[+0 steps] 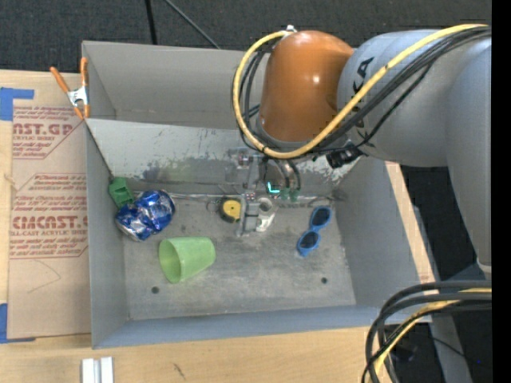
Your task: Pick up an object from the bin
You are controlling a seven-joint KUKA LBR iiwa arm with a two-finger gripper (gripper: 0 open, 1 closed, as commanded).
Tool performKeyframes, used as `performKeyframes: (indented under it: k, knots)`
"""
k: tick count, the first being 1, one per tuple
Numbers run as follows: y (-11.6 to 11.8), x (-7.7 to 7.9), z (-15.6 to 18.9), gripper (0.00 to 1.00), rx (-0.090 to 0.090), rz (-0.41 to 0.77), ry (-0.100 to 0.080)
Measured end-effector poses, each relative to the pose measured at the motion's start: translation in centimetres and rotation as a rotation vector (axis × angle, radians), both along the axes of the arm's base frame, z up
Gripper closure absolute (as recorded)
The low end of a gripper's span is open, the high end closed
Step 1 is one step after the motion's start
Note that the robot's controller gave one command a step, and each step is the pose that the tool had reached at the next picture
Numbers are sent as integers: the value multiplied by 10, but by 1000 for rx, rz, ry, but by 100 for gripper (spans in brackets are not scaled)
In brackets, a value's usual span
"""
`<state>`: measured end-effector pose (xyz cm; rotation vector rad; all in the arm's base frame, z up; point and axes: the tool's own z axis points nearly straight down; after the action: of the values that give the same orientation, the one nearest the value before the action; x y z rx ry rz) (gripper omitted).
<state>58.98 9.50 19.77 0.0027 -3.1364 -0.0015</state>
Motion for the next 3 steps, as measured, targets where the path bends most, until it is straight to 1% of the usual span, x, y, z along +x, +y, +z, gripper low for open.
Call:
performKeyframes:
  k: [1,2,3]
  knots:
    - [19,4,56,0,1,253,-13]
    - [66,-6,-90,0,1,361,0]
    - [75,-16,-121,0,-6,329,-8]
